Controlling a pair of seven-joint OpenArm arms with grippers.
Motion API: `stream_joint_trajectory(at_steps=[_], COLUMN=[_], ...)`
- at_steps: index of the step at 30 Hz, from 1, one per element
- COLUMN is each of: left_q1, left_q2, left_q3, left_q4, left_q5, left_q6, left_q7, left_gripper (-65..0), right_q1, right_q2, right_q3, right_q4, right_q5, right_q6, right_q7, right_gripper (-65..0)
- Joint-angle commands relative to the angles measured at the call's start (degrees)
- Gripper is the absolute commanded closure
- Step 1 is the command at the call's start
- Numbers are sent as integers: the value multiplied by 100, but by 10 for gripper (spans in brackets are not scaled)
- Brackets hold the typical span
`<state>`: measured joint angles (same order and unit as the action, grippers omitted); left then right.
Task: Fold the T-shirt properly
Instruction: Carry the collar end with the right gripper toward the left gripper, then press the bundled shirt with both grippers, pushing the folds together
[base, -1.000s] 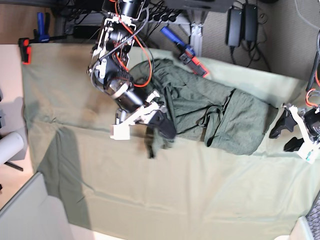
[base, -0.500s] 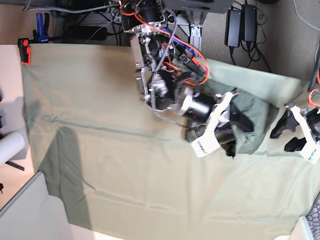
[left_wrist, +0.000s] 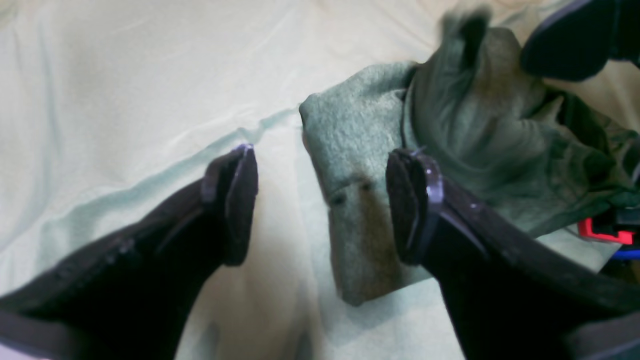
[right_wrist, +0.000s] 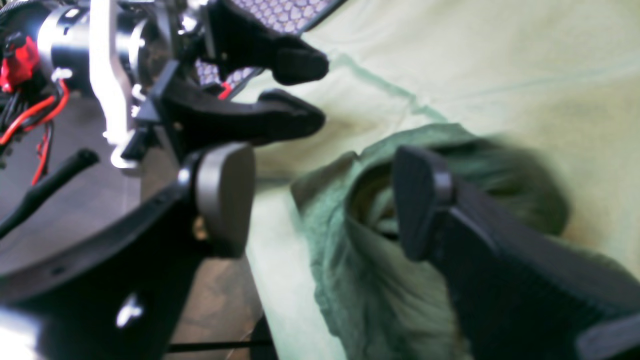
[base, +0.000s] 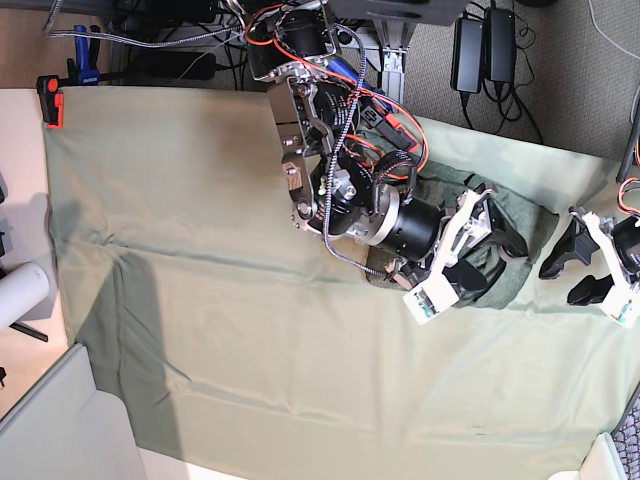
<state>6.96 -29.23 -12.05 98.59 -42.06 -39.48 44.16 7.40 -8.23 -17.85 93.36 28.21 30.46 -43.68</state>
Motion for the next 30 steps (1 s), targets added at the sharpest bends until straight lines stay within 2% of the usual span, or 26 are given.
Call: stream_joint_trajectory(at_steps=[1,5,7,9,12,16,21,24,27,30], left_q1=[-74,13,173,431,852,1340,1611,1609,1609,1609], left_q2=[-101,-140,-140,-140,-138,-94,201,511,715,852], left_q3=[-42,-42,-42,-42,-42,-39,-39,-15,146,481], left_q4=[105,136,245,487,984,1510,1611,1611,1609,1591], left_q5=[-98,-101,-105,-149,-168,-315,-393,-308,-149,380], left_q6=[-52,-52,-52,-52,-52,-52,-52,-52,-52,-52], left_q7=[-76,-15,-15,-15,-20,-22,-46,-72,-85,-313], left_gripper=[-429,-429,-424,-382,-345,-345,-345,-345,-345,-345], right_q1=[153,177,175,157,111,116,160,153,103,35], right_q2=[-37,-37,-33,4,374,990,1379,1545,1615,1615], right_q3=[50,579,1019,1471,1803,1757,1641,1644,1517,1156], right_q4=[83,160,168,168,168,168,168,166,166,166], right_q5=[109,114,114,142,544,1058,981,863,994,1167], right_q6=[59,55,57,59,63,63,63,63,68,120], right_q7=[153,13,-304,-734,-1130,-1228,-1228,-1248,-1443,-1685], right_gripper=[-426,-425,-425,-424,-424,-424,-424,-424,-424,-424])
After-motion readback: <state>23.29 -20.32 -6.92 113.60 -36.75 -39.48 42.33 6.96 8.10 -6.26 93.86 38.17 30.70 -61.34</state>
